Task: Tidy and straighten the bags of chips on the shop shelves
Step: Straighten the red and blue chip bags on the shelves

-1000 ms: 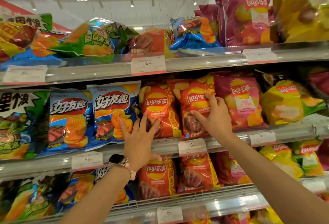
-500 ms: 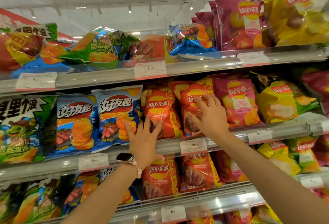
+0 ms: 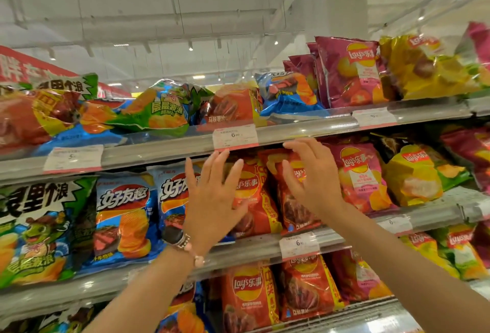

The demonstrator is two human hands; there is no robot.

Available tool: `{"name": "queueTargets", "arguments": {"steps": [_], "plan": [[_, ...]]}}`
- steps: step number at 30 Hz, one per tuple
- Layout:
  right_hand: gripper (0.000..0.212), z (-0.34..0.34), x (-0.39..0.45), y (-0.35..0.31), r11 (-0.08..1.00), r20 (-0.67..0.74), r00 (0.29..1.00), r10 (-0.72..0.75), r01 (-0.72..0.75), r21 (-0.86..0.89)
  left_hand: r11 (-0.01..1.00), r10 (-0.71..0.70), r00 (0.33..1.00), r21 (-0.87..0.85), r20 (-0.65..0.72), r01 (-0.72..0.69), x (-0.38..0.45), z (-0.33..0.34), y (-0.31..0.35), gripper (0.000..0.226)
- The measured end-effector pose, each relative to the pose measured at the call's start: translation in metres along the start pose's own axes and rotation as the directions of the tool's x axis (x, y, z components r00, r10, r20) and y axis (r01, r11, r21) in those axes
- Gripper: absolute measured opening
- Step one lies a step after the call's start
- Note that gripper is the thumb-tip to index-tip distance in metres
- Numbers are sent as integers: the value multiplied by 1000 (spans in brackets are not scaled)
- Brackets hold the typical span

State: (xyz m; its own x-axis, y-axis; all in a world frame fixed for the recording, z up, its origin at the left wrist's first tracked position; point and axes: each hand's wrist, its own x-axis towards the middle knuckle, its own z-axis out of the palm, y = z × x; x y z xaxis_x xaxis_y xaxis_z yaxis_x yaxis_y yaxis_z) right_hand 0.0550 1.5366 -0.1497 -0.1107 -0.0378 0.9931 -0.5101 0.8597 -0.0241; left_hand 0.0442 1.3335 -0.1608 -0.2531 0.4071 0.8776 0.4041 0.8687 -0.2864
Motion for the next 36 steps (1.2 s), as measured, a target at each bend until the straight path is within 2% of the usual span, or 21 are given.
{"name": "queueTargets", "arguments": {"steps": [2,3,6,8,10,12,15,19,24,29,36], "plan": [[31,-1,32,-4,999,-51,999,-11,12,31,1000,2,999,-31,-52,-3,26,-7,-19,77],[32,-2,49,-4,999,-43,999,5,-3,51,999,5,1000,-40,-29,-6,39,-9,-27,80],[41,2,98,7,990,68,988,136,-139,38,1000,21,987,11,162,-23,67,-7,-48,93],[52,9,124,18,972,148,963,227,-214,-97,998,27,968,55,248,-42,77,2,-59,93],[60,16,142,28,933,215,928,304,-245,-264,992,35,963,111,268,-67,81,10,-64,86],[69,23,154,36,894,306,869,388,-275,-354,988,38,965,132,259,-75,82,16,-65,79],[84,29,165,45,860,431,758,489,-338,-382,993,31,965,101,259,-59,84,20,-67,79],[84,34,171,52,847,452,725,519,-365,-387,996,44,965,59,260,-61,85,23,-71,81],[68,33,163,65,818,432,697,572,-525,-237,997,49,965,49,257,-64,86,23,-72,79],[64,30,155,70,841,354,788,503,-541,8,998,29,967,49,251,-43,85,22,-70,78],[63,21,158,65,728,266,796,543,-604,323,996,35,967,69,251,-54,84,19,-68,75]]}}
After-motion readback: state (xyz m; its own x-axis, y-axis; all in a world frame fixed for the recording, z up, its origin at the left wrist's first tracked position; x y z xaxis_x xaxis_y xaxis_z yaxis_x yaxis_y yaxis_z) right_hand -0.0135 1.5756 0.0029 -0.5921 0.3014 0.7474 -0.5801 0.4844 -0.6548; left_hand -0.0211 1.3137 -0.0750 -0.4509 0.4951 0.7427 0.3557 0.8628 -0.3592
